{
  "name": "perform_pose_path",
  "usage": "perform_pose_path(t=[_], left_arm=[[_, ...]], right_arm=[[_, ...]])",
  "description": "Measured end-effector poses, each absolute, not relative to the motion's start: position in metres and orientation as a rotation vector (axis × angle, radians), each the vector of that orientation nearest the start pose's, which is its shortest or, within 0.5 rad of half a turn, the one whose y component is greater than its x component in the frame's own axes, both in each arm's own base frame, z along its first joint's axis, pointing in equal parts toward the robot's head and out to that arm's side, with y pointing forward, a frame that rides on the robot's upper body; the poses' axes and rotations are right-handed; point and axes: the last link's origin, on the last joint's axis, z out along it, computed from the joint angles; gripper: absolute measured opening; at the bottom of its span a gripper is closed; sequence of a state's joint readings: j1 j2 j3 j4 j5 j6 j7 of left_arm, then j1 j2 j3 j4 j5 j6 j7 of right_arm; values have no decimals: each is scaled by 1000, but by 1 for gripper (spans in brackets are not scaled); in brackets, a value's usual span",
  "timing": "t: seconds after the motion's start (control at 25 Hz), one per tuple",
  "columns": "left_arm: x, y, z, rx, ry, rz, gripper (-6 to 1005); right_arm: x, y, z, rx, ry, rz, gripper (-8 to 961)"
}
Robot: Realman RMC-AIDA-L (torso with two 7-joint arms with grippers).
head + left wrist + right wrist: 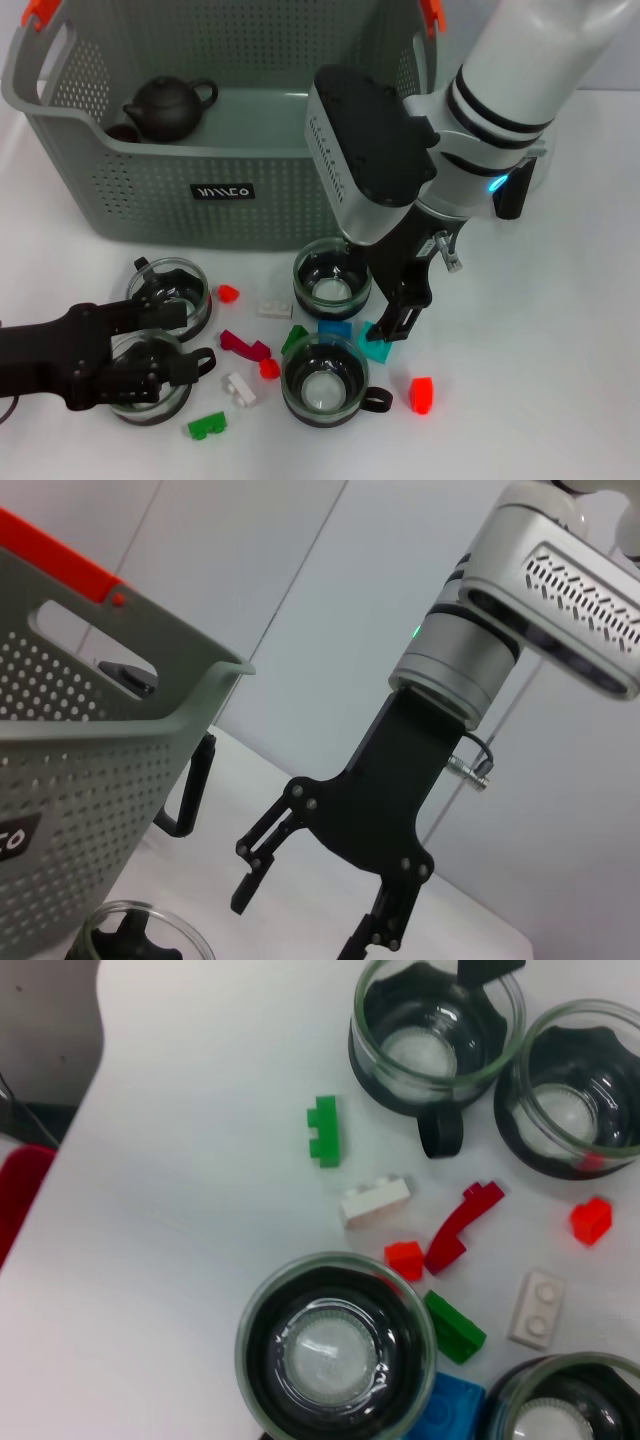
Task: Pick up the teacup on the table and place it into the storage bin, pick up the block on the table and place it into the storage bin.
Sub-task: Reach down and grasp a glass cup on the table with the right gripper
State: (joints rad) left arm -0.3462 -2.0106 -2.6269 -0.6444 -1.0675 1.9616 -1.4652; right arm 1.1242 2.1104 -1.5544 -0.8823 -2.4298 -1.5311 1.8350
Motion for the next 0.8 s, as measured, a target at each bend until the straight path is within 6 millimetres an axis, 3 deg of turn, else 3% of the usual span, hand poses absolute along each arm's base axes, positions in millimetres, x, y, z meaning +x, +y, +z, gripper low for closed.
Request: perform_pose_path(t=[0.8], left_arm=[[-310, 234, 37, -2691, -964, -1036, 875]], right_arm=[[81, 375, -102, -2980, -792, -876, 883]])
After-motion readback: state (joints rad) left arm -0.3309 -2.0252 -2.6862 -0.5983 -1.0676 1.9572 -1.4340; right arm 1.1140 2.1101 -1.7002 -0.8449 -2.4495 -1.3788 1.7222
